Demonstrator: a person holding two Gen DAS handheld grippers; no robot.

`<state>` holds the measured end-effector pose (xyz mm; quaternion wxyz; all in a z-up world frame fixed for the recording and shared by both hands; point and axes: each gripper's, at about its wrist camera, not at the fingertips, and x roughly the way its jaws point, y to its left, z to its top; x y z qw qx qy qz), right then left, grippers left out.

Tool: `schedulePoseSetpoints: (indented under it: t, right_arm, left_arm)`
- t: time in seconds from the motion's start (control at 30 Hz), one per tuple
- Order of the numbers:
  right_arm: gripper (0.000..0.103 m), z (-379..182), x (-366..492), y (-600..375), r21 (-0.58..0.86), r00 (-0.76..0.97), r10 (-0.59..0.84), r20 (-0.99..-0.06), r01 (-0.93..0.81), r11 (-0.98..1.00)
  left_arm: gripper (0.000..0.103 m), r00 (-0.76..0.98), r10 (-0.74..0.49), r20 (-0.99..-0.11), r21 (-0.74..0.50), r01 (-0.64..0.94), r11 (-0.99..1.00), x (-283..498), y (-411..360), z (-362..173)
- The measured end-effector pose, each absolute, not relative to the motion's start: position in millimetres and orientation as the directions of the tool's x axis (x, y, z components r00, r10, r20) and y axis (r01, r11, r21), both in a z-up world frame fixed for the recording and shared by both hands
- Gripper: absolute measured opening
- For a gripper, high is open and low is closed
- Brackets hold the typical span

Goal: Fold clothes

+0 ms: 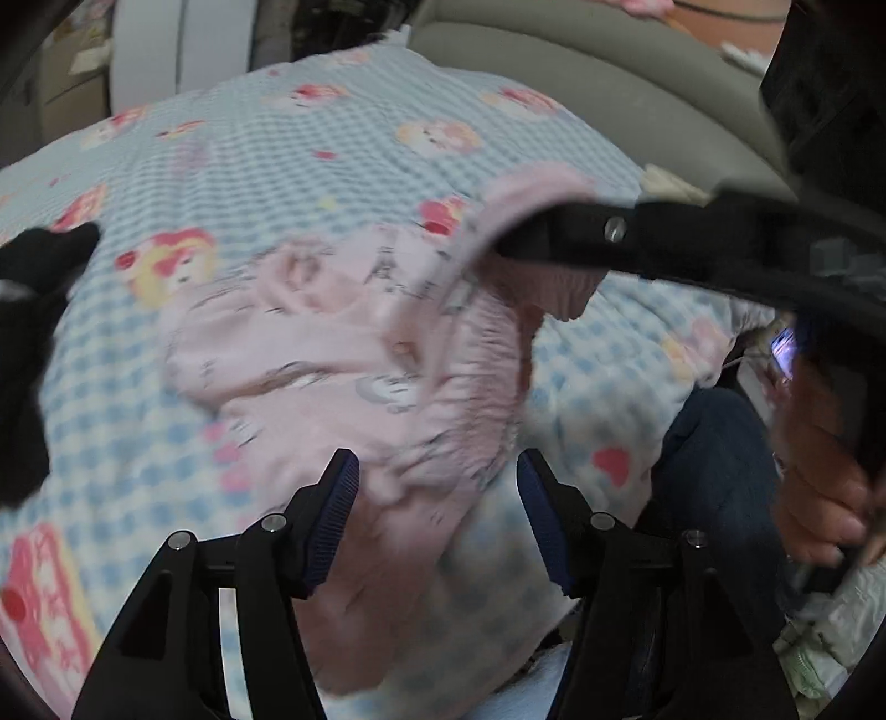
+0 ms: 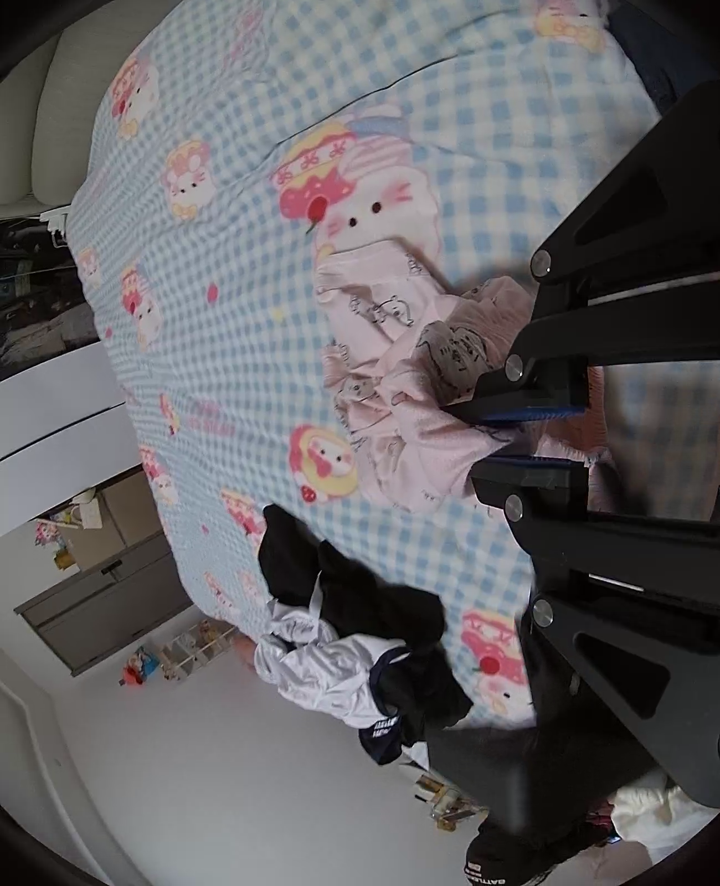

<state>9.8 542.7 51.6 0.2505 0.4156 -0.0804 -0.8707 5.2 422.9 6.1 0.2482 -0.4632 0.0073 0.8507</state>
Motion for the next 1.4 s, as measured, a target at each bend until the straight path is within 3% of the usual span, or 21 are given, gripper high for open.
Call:
schedulePoseSetpoints:
  t: [0.03, 0.07, 0.13, 0.2, 0.33, 0.53, 0.63, 0.73, 0.8, 0.87, 0.93, 1.13, 1.2, 1.3, 1.4]
  right_arm:
    - [0.01, 53.6, 10.1, 543.7, 0.353, -0.529, -0.51, -0.678, 0.374, -0.858]
    - [0.01, 54.0, 10.3, 543.8, 0.353, -0.529, -0.511, -0.677, 0.376, -0.857]
    - [0.012, 51.5, 10.0, 545.9, 0.348, -0.524, -0.502, -0.688, 0.368, -0.862]
    - [0.02, 42.2, 9.5, 550.4, 0.341, -0.503, -0.488, -0.713, 0.359, -0.869]
    - [0.035, 14.1, 8.0, 554.4, 0.327, -0.435, -0.461, -0.774, 0.35, -0.878]
    - [0.038, -41.1, 11.1, 516.9, 0.264, -0.323, -0.396, -0.859, 0.383, -0.885]
    - [0.047, -58.6, 7.6, 504.9, 0.193, -0.343, -0.331, -0.879, 0.379, -0.905]
    - [0.047, -70.1, 4.6, 506.2, 0.147, -0.358, -0.274, -0.893, 0.344, -0.927]
    - [0.044, -72.9, 3.9, 511.6, 0.157, -0.36, -0.277, -0.891, 0.327, -0.932]
    - [0.018, -65.7, 4.8, 517.9, 0.141, -0.401, -0.264, -0.877, 0.31, -0.94]
    - [0.009, -51.3, 6.2, 524.7, 0.11, -0.466, -0.239, -0.852, 0.287, -0.952]
    - [0.008, 49.8, 21.3, 572.1, 0.08, -0.701, -0.199, -0.685, 0.2, -0.977]
    - [0.008, 81.9, 31.5, 582.0, 0.079, -0.748, -0.206, -0.63, 0.202, -0.976]
    - [0.008, 111.1, 41.9, 593.0, 0.055, -0.791, -0.193, -0.58, 0.198, -0.979]
    - [0.008, 107.4, 38.3, 603.6, 0.045, -0.778, -0.162, -0.607, 0.17, -0.984]
  left_arm:
    - [0.045, -0.476, 0.373, -0.797, -0.165, -0.422, -0.891, -0.4, 431.2, 4.2]
    - [0.02, -0.505, 0.318, -0.803, -0.111, -0.397, -0.911, -6.3, 435.3, 2.1]
    - [0.02, -0.528, 0.242, -0.814, -0.08, -0.311, -0.947, -18.0, 428.6, 2.0]
    - [0.019, -0.556, 0.254, -0.792, -0.143, -0.234, -0.961, -18.9, 408.1, 10.6]
    - [0.019, -0.64, 0.169, -0.749, -0.151, -0.084, -0.985, -8.2, 364.8, 33.2]
    - [0.019, -0.728, 0.118, -0.676, -0.234, 0.059, -0.971, 21.7, 305.0, 73.0]
    - [0.019, -0.757, 0.1, -0.646, -0.259, 0.094, -0.961, 37.0, 279.9, 81.7]
    - [0.019, -0.776, 0.061, -0.628, -0.272, 0.146, -0.951, 55.4, 254.4, 85.5]
    - [0.019, -0.761, 0.058, -0.646, -0.279, 0.164, -0.946, 62.0, 240.8, 77.4]
    - [0.019, -0.725, 0.075, -0.684, -0.287, 0.173, -0.942, 63.8, 230.1, 61.8]
    - [0.02, -0.677, 0.087, -0.731, -0.278, 0.179, -0.944, 61.7, 229.7, 42.9]
    - [0.028, -0.567, 0.213, -0.796, -0.308, 0.074, -0.949, 63.0, 263.2, 1.4]
    - [0.025, -0.565, 0.238, -0.79, -0.308, 0.03, -0.951, 59.8, 277.8, 4.4]
    - [0.019, -0.603, 0.275, -0.749, -0.311, -0.046, -0.949, 59.8, 294.3, 26.2]
    - [0.019, -0.603, 0.243, -0.76, -0.244, -0.082, -0.966, 47.3, 302.9, 40.0]
